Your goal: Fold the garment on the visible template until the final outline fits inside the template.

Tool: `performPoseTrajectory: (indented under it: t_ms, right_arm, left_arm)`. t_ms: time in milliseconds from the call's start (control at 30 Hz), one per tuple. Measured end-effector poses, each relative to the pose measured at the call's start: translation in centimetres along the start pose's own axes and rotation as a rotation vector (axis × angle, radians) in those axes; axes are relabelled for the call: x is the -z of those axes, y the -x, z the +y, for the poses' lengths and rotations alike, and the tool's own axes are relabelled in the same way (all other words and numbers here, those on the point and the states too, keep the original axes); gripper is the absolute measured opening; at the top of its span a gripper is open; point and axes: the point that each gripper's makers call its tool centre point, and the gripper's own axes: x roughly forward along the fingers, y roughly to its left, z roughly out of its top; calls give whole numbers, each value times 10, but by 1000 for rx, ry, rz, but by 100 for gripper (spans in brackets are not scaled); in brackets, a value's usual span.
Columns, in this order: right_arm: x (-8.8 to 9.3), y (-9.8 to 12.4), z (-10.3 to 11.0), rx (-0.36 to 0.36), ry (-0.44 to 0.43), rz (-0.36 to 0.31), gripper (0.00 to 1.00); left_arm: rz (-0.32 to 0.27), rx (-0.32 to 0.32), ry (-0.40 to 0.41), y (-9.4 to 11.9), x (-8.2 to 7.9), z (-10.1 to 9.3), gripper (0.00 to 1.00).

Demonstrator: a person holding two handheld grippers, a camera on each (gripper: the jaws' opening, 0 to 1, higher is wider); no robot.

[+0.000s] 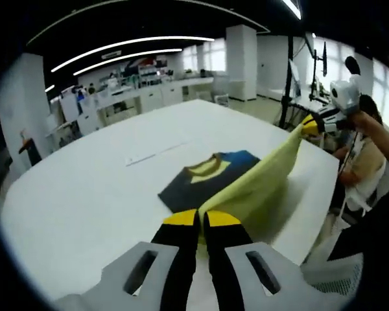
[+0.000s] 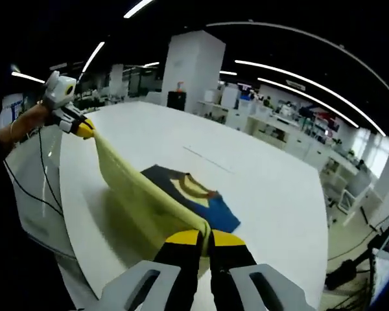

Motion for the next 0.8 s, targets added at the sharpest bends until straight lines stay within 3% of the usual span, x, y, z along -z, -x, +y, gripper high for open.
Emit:
performPoseTrajectory:
  t_ms: [200,467,567,633,800]
  right_arm:
    - [-19,-18,-18,27,68,-16,0]
    - [-27,-45,-37,40,110,-10,0]
    - [-27,-58,-46,53,114,-8,0]
    - [-26,-67,-52,69,112,0,0]
    - [-15,-89,-66,102,125,48,0]
  left_arm:
    - [-25,-30,-25,-16,-17,18,1]
    - [-25,-58,-79,-44,-26,38,1]
    - [-27,-67,-122,-55,-31,45,1]
    - [-32,-87,-251,-62,-40,49,1]
    - [-30,-80,-240,-84,-43,55,1]
